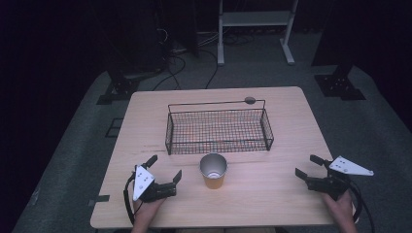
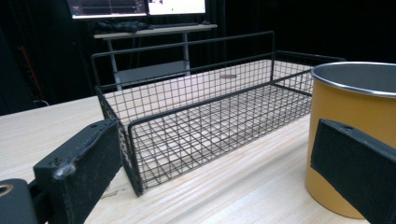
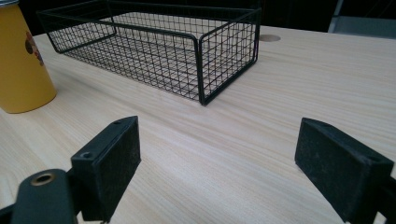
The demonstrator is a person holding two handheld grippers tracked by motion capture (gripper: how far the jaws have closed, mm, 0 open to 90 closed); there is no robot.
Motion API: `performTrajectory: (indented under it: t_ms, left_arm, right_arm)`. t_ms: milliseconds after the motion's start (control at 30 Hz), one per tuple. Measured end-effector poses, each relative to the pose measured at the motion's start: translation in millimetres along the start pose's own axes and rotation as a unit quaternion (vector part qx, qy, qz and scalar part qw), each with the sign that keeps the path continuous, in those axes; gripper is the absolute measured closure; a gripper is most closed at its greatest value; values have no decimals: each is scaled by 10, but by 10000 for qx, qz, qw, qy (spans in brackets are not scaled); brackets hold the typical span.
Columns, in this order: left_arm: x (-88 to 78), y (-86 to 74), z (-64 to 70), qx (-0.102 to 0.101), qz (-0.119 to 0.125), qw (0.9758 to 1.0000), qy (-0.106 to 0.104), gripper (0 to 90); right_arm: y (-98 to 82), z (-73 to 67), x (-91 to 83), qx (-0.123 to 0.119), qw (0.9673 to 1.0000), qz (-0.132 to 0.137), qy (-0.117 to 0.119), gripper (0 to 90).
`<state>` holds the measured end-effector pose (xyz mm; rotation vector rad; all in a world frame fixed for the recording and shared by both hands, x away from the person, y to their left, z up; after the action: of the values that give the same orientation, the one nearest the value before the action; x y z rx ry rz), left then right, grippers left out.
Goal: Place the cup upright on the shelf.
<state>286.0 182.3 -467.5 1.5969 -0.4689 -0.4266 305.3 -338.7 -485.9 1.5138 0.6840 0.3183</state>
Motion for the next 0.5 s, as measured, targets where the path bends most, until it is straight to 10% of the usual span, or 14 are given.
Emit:
performTrajectory:
  t_ms: [500]
  left_arm:
    - [49, 1, 157, 126, -75, 9989, -435, 12]
  right_arm:
    - [0, 0, -1, -8, 10000, 3, -1, 132]
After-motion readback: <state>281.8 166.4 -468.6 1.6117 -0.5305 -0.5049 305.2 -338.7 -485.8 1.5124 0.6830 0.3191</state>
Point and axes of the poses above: each handheld gripper's, and its own axes: x roughly forward along the jaws, y roughly out of its top, z roughly to its right, the point moved 3 cm from there along x, roughly forward along the jaws, and after that the axes turned 7 degrees about z, right-handed, at the moved point
